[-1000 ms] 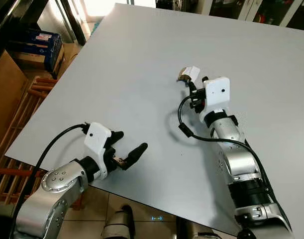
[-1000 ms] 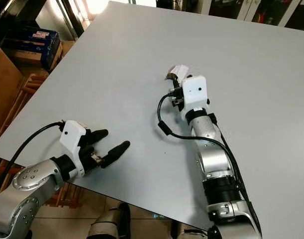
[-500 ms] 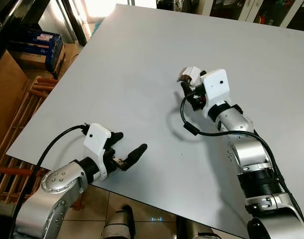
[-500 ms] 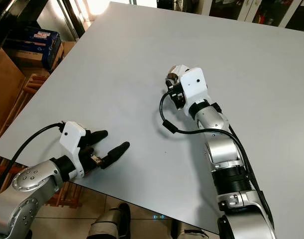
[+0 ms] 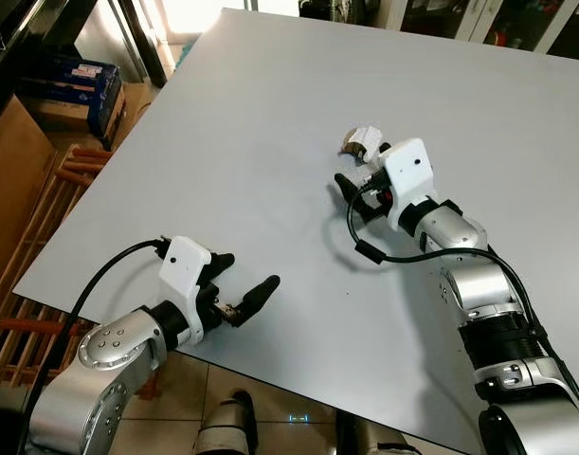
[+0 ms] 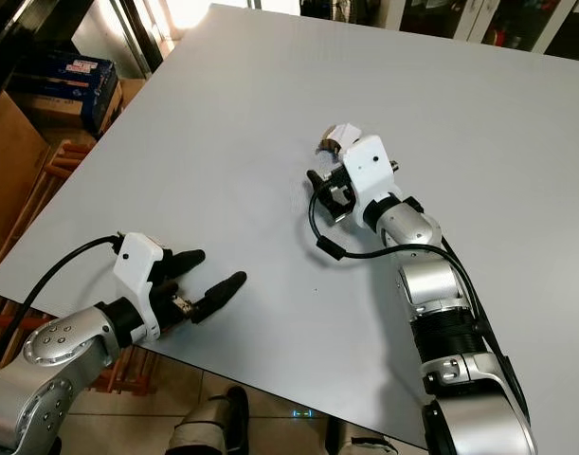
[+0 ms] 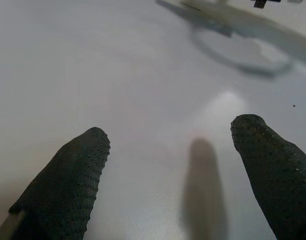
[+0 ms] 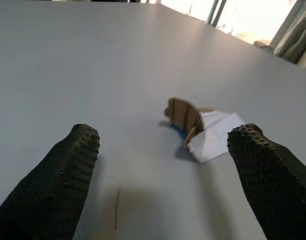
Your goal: Picking trash to rubbish bin
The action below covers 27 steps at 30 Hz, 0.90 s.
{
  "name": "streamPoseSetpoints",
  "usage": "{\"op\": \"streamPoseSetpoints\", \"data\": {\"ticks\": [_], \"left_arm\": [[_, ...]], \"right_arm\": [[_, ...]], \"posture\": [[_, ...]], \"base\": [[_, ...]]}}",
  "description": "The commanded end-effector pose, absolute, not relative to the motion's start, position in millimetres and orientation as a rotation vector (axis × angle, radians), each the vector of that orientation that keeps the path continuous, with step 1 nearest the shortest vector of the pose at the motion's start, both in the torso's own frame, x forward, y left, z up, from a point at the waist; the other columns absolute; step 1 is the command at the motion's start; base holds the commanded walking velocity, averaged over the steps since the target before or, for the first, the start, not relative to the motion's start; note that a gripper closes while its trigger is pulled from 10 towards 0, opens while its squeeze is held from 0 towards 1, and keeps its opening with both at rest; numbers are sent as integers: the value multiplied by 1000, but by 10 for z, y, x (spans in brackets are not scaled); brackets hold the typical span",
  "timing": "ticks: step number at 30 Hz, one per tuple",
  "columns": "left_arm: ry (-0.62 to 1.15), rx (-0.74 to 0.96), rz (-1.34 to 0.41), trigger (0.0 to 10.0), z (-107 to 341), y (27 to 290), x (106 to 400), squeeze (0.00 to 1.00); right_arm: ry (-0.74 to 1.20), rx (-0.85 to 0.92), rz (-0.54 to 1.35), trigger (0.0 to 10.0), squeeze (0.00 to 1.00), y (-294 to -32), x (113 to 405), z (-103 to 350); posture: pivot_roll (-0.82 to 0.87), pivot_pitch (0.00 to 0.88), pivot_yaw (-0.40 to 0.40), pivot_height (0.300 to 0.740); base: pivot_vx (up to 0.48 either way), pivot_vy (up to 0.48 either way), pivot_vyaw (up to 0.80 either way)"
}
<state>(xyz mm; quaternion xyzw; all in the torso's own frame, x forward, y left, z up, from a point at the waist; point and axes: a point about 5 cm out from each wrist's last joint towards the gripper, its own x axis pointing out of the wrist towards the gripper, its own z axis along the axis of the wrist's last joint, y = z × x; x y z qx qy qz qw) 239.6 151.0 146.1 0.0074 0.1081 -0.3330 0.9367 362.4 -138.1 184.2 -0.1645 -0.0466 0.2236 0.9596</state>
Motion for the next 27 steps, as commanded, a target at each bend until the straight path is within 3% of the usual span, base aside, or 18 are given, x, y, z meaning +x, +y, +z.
{"op": "streamPoseSetpoints", "data": {"ticks": [1, 2, 3, 27], "left_arm": [[235, 22, -680, 10000, 1436, 1522, 2359, 0], [235, 22, -680, 10000, 1436, 1522, 2357, 0], [236, 23, -679, 10000, 1433, 1525, 2356, 0], [251, 21, -672, 10000, 1429, 1555, 2289, 0]], "right_arm": [[-107, -332, 474, 10000, 1000, -1367, 3629, 1859], [-105, -332, 474, 10000, 808, -1376, 3634, 1855], [-103, -328, 473, 10000, 0, -1395, 3652, 1849], [-68, -267, 422, 10000, 0, -1557, 3790, 1597]], "posture": [[206, 258, 67, 740], [206, 258, 67, 740], [206, 258, 67, 740], [234, 289, 73, 740]], "base": [[0, 0, 0], [0, 0, 0], [0, 0, 0], [0, 0, 0]]}}
